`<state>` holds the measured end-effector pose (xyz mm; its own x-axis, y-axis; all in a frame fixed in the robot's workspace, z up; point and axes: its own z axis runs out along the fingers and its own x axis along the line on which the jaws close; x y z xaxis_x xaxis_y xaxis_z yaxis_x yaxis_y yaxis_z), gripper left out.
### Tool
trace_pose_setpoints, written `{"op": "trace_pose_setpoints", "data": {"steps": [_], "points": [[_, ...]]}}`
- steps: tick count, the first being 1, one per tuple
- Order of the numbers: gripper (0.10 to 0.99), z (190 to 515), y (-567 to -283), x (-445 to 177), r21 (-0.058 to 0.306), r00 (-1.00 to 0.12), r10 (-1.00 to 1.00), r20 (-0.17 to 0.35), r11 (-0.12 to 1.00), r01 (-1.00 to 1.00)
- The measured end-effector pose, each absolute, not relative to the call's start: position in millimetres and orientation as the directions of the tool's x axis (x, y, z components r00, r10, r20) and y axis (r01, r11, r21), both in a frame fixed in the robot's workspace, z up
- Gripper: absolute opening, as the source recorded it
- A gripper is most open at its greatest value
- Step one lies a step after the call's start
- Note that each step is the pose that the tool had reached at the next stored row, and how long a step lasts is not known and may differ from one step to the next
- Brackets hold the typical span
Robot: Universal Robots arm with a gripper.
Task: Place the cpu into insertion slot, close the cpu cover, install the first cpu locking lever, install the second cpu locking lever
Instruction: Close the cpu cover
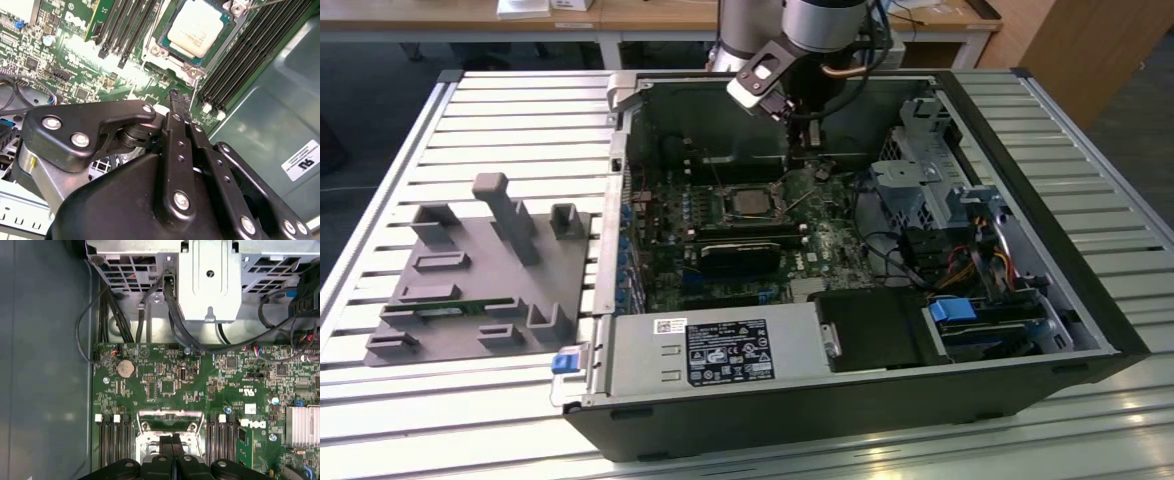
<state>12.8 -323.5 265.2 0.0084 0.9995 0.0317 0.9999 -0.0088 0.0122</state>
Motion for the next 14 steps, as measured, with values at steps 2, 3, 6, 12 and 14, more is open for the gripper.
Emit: {"op": "trace_pose_setpoints", "data": {"steps": [2,3,6,12,14], "points": [[0.106,265,-324,15,0.012,0.008,0.999,0.032,-0.009,1.000],[0.106,265,-324,16,0.012,0.008,0.999,0.032,-0.009,1.000],[0.106,265,-324,18,0.012,0.008,0.999,0.032,-0.009,1.000],[0.106,265,-324,24,0.012,0.008,0.999,0.032,-0.009,1.000],[0.106,265,-324,25,0.012,0.008,0.999,0.032,-0.009,1.000]]}}
